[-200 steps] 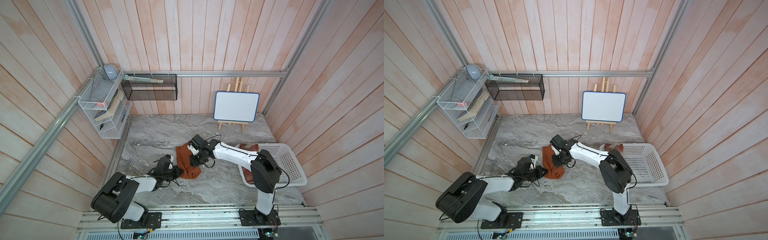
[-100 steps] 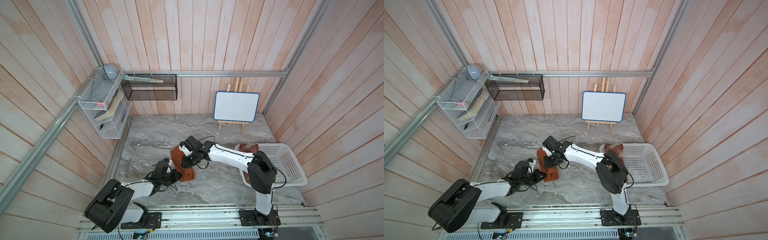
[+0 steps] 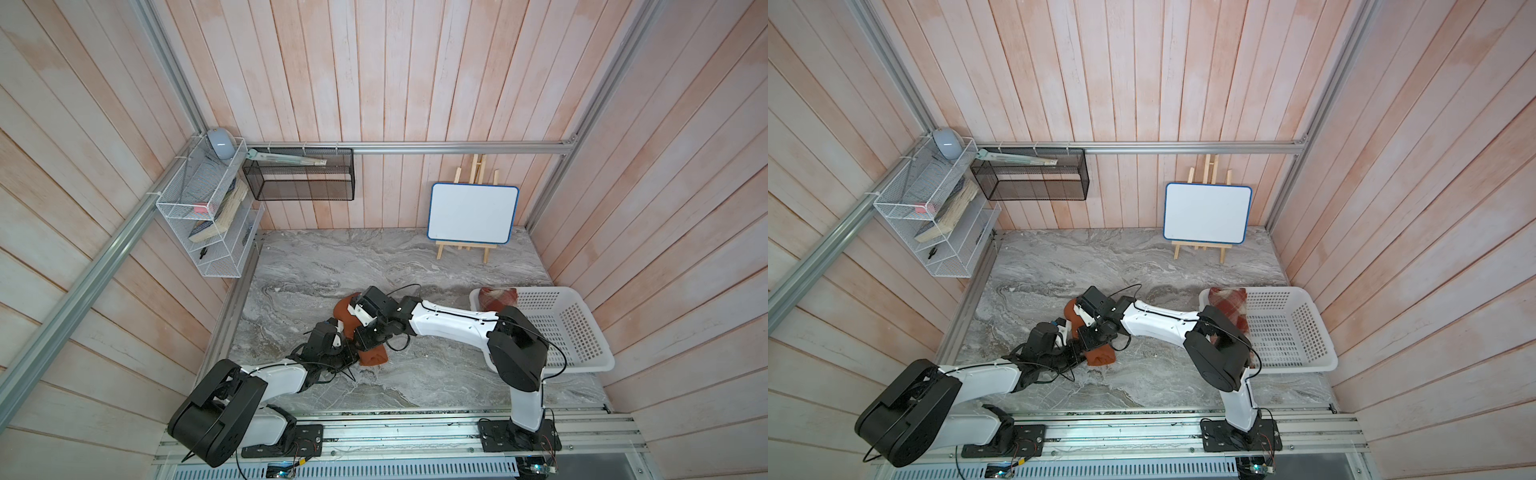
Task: Roll up the skirts
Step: Roll the skirt at the center of the board.
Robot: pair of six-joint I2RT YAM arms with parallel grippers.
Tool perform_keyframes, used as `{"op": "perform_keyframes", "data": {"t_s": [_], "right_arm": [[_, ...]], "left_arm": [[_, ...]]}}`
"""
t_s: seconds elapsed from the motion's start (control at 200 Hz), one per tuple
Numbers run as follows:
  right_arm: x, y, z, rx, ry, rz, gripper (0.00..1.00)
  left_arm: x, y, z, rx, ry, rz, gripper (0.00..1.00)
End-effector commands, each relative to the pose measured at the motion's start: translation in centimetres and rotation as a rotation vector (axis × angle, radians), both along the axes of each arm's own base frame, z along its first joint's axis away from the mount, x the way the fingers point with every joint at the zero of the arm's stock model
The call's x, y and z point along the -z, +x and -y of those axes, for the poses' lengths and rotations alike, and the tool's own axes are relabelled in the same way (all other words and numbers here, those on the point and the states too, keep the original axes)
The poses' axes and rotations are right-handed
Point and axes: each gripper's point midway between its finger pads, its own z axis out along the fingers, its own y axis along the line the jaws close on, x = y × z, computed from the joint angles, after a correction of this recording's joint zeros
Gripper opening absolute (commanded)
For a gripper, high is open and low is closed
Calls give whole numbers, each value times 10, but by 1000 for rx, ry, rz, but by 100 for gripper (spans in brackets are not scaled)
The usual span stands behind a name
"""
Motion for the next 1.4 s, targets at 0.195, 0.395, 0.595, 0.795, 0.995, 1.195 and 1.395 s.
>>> {"op": "perform_keyframes", "data": {"t_s": [0.195, 0.395, 0.595, 0.795, 0.995, 1.195, 1.395], "right_arm": [[55, -6, 7, 27, 22, -96, 37], [69, -10, 11, 24, 29, -115, 38], [63, -5, 15, 48, 103, -130, 41], [55, -2, 19, 58, 160, -139, 41], [46, -5, 19, 42, 194, -143, 41], [-2, -5, 15, -4, 292, -108, 51], [-39, 13, 34, 18, 302, 8, 61]], "left_arm": [[5, -41, -36, -134, 37, -154, 35], [-48, -18, -60, -256, 74, 1, 42], [-61, 32, -56, -286, 95, 80, 42], [-50, 75, -51, -287, 148, 128, 39], [-36, 90, -51, -309, 169, 133, 36], [8, 71, -54, -291, 176, 5, 29], [19, 59, -61, -291, 164, -15, 26]]}}
